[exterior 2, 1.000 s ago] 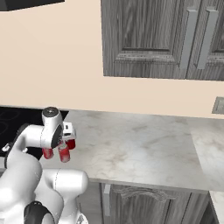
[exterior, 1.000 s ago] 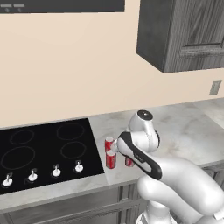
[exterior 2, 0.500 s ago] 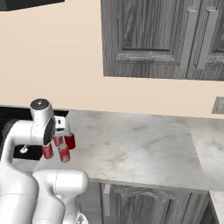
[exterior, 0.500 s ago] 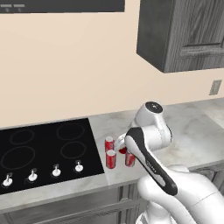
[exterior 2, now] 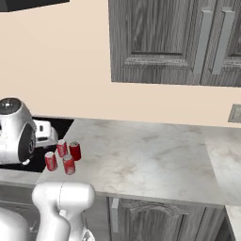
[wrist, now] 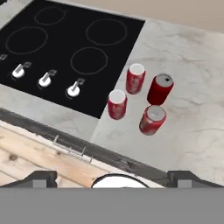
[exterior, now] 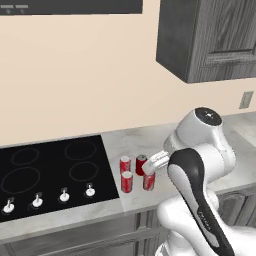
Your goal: Four empty soda cans are scattered around the kitchen. Gather all the cans and cluster them next to the stove for recycling.
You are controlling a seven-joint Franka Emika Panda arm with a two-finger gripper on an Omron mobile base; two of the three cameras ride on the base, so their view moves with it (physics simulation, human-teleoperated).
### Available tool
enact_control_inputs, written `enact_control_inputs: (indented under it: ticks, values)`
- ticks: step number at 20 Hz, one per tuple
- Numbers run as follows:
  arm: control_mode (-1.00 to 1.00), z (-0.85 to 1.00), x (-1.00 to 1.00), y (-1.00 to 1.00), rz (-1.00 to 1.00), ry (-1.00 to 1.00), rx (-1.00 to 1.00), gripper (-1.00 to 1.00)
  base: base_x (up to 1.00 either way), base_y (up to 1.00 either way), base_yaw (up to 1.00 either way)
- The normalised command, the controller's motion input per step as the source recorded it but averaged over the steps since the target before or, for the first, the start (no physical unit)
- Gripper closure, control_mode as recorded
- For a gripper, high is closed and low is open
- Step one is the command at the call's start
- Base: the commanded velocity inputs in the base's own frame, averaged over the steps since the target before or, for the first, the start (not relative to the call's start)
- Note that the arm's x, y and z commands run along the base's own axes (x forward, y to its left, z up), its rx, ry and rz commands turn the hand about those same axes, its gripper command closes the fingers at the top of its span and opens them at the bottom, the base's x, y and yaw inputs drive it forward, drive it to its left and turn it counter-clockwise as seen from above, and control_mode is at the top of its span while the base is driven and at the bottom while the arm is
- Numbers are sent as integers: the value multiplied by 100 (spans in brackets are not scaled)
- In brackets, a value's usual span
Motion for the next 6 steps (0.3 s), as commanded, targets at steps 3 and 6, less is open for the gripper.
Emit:
enact_control_inputs:
  ticks: [3, 6]
  values:
    - [-100, 100, -100, 0, 0, -3, 0, -100, 0, 0, 0]
    - [-100, 100, -100, 0, -4, 0, 0, -100, 0, 0, 0]
